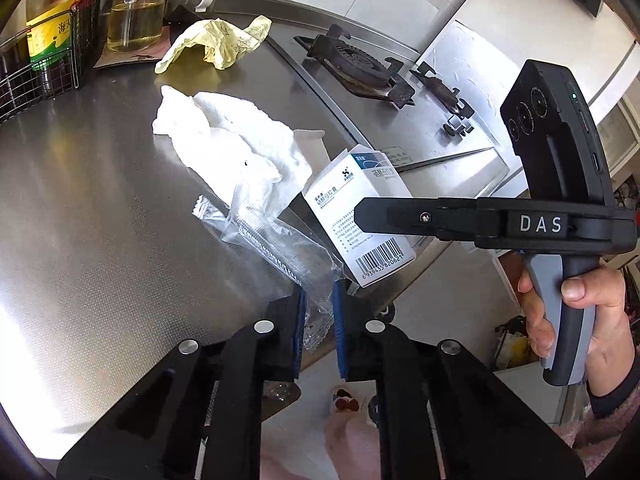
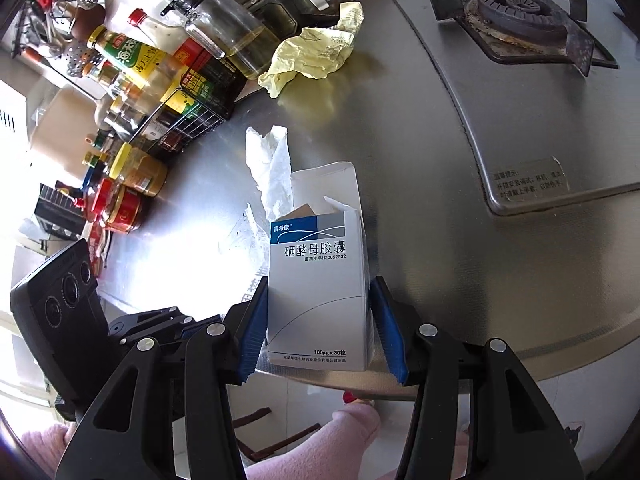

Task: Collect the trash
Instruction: 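Carry box and packet down to the bin and open both grippers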

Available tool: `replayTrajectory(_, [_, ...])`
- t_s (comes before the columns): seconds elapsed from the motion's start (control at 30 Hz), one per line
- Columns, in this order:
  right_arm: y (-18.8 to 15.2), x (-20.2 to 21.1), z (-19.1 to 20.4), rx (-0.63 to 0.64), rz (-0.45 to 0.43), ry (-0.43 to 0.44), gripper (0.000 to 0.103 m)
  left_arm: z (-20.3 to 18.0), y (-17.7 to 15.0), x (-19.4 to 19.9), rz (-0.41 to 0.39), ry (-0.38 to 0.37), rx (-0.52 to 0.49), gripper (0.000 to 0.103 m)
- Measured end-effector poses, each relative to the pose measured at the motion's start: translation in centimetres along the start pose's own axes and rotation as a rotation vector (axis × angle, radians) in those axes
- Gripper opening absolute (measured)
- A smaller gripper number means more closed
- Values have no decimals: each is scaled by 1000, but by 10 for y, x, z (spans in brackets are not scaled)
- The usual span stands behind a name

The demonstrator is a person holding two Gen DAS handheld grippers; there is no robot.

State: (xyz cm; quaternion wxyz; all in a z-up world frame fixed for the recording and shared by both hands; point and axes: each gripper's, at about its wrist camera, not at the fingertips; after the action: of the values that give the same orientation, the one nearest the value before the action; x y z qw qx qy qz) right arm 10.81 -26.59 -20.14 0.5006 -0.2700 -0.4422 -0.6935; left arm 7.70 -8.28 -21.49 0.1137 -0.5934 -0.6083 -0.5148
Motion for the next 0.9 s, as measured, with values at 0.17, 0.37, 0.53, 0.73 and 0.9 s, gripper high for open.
replayTrajectory(0.17, [-20,22,-6,25,-15,9,51,-20,-18,16,-35,35,-10,9])
replayTrajectory(0.37, [-51,49,-11,64,-16,21,51,-39,-46,41,-83,80,26,9])
replayTrajectory(0.53, [-82,63,-11,110,8,42,51,-49,-76,61,-109,120,72,9])
replayTrajectory(0.73, [-117,62,-13,157,65,68,51,-54,-116,66,-108,158,130,9])
replayTrajectory(0.9, [-152,37,-20,182,160,66,51,-51,-151,52,-70,153,199,9])
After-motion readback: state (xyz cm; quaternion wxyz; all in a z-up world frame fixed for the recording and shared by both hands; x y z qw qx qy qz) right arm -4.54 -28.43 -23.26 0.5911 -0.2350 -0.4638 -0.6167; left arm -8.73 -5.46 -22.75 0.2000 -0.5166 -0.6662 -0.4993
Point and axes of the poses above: each gripper's, at about its wrist camera, not at the fingertips, and x roughly against the way its jaws point, z to its left, y to its top, and after that the axes turned 2 degrees about -y, right-handed
